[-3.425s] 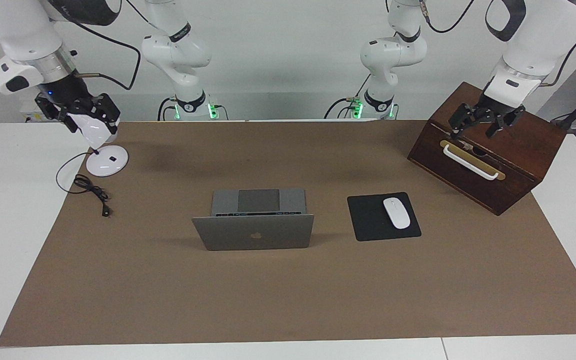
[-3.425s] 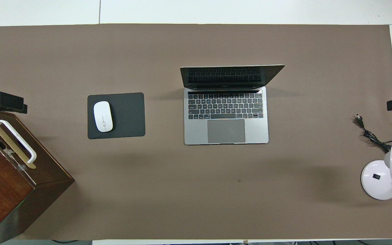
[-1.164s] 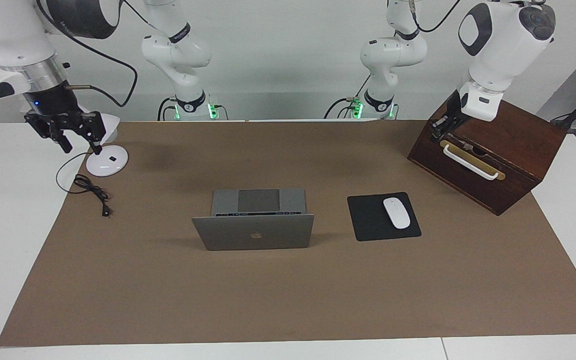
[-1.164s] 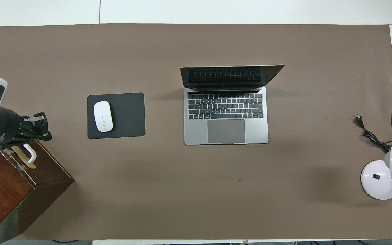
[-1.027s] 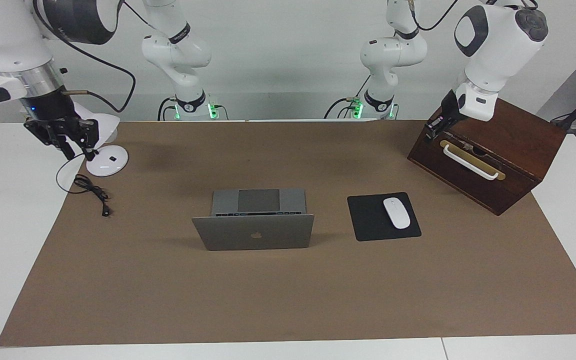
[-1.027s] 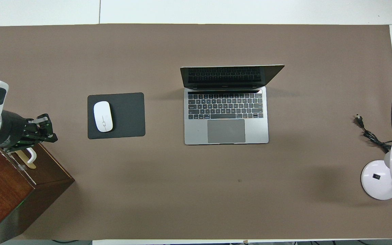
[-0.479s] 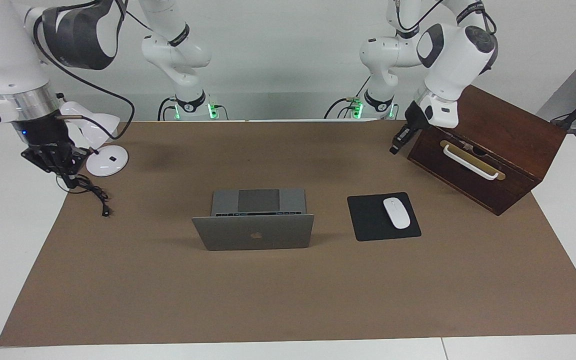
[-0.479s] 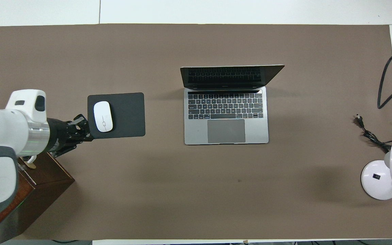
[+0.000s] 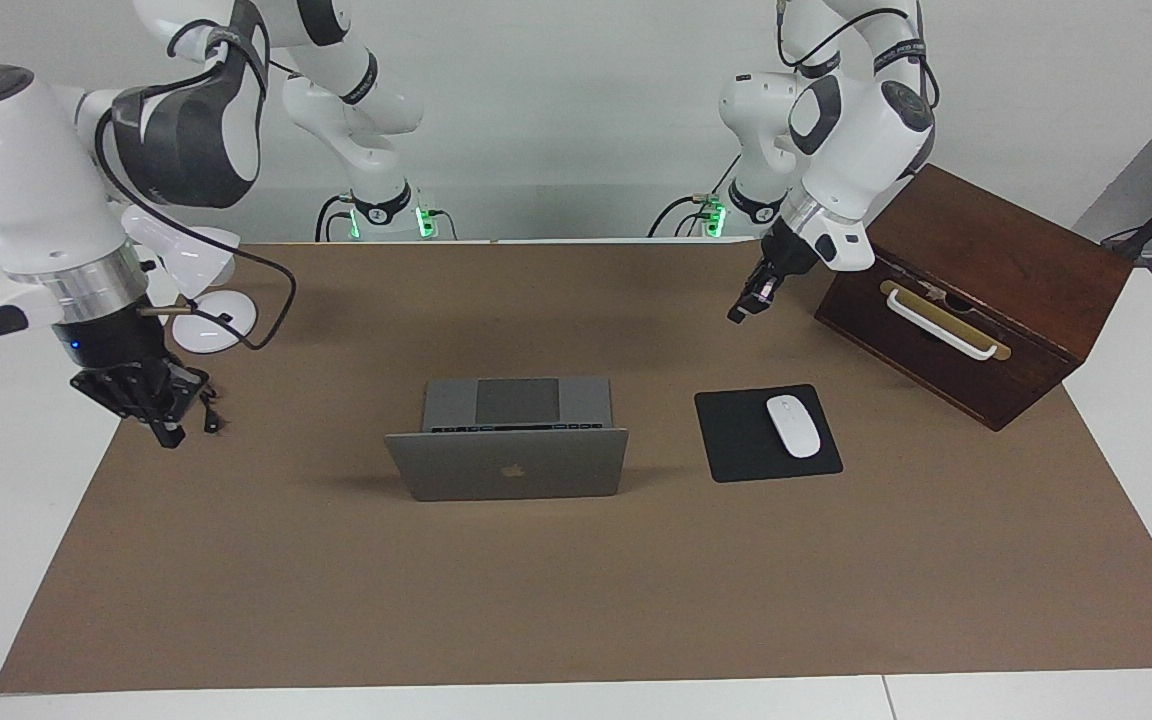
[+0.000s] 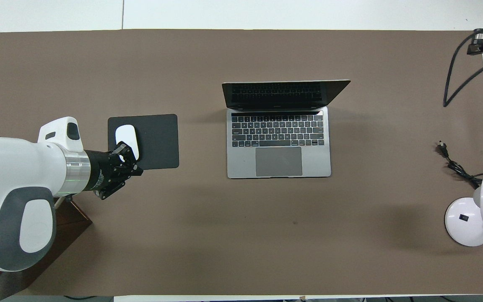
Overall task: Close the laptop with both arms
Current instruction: 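Move the left gripper toward the laptop while the right gripper reaches forward, then bring the left gripper to the laptop front while the right gripper reaches the lid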
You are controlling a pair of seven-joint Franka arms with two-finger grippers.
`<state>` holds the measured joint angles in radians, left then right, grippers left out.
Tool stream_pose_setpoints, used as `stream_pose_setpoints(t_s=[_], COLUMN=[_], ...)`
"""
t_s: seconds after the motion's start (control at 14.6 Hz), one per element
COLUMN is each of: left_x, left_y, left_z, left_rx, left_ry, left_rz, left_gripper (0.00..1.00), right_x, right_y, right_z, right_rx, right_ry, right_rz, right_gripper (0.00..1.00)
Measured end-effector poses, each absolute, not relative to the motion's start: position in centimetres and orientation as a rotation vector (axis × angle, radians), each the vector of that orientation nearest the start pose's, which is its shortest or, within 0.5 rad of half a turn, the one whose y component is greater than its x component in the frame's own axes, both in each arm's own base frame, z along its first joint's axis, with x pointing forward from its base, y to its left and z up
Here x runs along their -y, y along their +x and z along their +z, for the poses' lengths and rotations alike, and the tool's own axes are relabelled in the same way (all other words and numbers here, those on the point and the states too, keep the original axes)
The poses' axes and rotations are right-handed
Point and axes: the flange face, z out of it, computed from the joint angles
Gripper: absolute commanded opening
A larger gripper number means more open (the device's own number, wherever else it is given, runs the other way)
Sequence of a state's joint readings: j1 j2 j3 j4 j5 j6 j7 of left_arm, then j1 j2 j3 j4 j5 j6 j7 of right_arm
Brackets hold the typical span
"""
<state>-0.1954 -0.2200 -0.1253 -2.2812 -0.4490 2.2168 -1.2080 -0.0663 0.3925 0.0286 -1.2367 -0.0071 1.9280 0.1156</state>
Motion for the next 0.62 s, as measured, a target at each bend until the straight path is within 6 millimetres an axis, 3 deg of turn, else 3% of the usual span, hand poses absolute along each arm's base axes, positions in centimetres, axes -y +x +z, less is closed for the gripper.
stream_pose_setpoints(t_s=[0.27, 0.62], left_x=[18.9, 20.4], left_y=[46.7, 46.4], left_z=[44.0, 40.3], left_rx=[2.243, 2.871], left_ry=[-2.771, -2.262], left_rz=[0.471, 0.726], left_gripper=[0.00, 0.00], right_x=[-2.7, -10.9], right_y=[72.7, 73.4], right_z=[56.0, 54.1], right_rx=[-0.270, -0.265], right_ry=[-3.085, -3.081], right_rz=[-0.488, -0.497], right_gripper=[0.00, 0.00])
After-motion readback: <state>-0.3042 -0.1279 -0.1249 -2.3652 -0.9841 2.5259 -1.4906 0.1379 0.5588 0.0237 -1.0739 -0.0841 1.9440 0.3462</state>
